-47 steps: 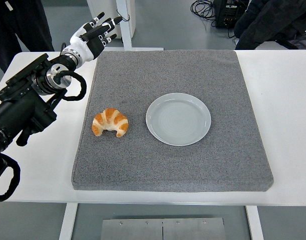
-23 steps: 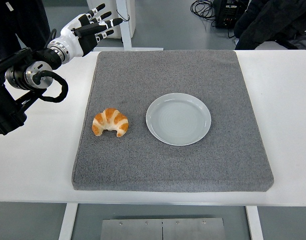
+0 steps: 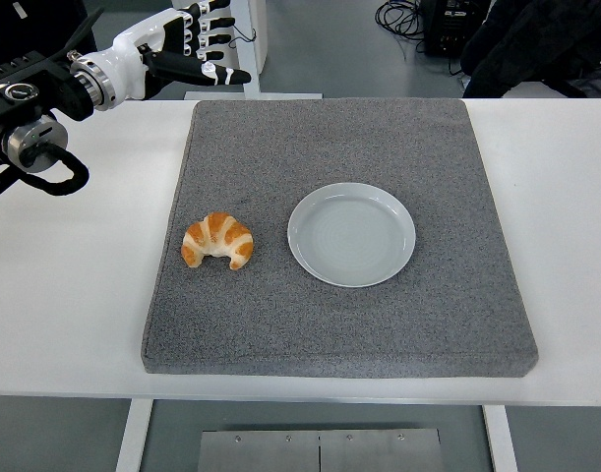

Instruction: Place the bread on the plate

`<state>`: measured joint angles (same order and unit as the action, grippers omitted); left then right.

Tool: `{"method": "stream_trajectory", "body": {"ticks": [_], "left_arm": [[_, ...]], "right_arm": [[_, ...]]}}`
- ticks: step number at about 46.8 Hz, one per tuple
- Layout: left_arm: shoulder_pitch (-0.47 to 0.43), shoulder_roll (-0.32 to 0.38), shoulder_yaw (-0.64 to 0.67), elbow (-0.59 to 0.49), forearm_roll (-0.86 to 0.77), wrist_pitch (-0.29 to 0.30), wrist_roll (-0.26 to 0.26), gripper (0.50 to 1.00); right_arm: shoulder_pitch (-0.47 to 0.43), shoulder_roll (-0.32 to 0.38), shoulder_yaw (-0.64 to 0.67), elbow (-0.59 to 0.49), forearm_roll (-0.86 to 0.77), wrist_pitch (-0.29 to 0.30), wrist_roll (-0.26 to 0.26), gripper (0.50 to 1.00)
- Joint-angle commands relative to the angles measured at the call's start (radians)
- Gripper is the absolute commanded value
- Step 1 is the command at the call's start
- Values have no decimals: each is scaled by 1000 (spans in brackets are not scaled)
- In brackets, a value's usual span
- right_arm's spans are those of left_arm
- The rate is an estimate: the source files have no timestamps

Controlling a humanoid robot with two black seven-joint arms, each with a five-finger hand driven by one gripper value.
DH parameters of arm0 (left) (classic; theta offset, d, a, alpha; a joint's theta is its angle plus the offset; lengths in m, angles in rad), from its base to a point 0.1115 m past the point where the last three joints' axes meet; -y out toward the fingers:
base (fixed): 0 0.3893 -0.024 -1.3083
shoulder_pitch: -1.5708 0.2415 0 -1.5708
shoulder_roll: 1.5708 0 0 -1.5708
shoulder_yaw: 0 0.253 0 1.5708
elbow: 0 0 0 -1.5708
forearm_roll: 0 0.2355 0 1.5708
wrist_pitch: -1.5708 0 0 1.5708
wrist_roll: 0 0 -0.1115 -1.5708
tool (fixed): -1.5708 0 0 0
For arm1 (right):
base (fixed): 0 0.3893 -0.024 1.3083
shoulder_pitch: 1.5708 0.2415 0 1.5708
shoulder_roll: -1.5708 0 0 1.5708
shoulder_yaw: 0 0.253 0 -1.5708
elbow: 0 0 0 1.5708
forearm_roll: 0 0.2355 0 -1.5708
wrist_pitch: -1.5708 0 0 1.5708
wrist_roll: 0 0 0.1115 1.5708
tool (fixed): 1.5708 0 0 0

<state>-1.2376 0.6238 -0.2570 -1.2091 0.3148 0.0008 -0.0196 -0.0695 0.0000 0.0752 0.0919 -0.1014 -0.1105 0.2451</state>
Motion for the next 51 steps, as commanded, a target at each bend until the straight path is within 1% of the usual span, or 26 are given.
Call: {"method": "stream_trajectory", "body": {"ticks": [1,12,15,20,28,33,37,41,46,51], "left_arm": [[0,30,5,-39,52,1,16,1000],[-16,125,45,-156,286,-13,87,999],[-22,152,56,-194,348,-31,95,1000],[-22,200,58,-239,434,-76,93,1000],[-19,223,59,-257,535,-134,93,999],[-13,226,59,-265,582,-176,92,999],[-11,228,59,-267,601,-197,84,999],[-3,226,68,-273,615,-205,82,999],[-5,231,105,-276,678,-217,78,996],[-5,232,111,-276,722,-231,78,996]], "right_arm": [[1,0,0,-1,0,0,0,1000],[1,0,0,0,0,0,-1,1000],[1,0,0,0,0,0,0,1000],[1,0,0,0,0,0,0,1000],[1,0,0,0,0,0,0,1000],[1,0,0,0,0,0,0,1000],[1,0,0,0,0,0,-1,1000],[1,0,0,0,0,0,0,1000],[1,0,0,0,0,0,0,1000],[1,0,0,0,0,0,0,1000]]}}
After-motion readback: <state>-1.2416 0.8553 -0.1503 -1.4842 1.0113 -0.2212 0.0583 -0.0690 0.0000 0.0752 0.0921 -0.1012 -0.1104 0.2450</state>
